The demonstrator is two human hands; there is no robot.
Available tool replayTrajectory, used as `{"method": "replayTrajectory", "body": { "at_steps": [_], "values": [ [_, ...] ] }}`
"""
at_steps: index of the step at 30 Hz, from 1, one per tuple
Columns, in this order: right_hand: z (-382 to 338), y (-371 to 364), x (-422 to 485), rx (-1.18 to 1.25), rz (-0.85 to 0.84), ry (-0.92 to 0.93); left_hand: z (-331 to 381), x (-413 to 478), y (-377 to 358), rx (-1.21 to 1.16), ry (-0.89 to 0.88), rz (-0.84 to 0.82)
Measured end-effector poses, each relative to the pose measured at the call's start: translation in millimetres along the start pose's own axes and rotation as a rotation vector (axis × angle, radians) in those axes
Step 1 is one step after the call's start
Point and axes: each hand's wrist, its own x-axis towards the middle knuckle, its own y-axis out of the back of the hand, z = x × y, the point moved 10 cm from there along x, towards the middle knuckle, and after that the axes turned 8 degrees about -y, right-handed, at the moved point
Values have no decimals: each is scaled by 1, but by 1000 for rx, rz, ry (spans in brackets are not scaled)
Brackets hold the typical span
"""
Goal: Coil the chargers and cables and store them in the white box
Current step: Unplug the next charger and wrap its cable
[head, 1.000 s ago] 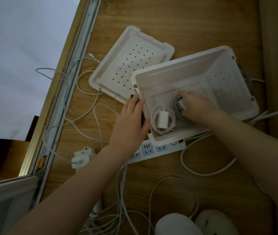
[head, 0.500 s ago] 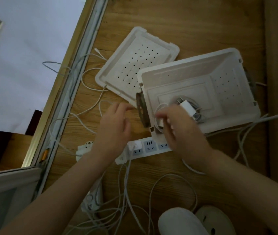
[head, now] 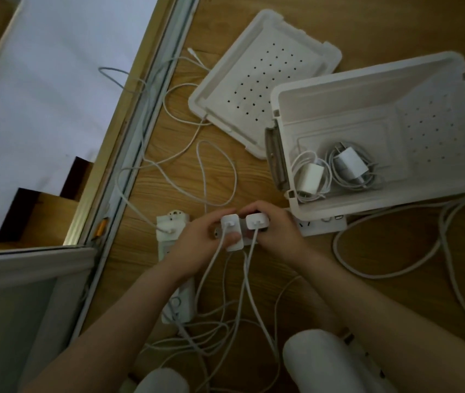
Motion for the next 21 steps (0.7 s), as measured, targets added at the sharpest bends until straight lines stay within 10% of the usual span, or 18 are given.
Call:
{"method": "replayTrajectory", "body": {
  "at_steps": [21],
  "values": [
    [5,-5,8,61,42,-77,7,-5,1,90,-140,-80]
  ]
}}
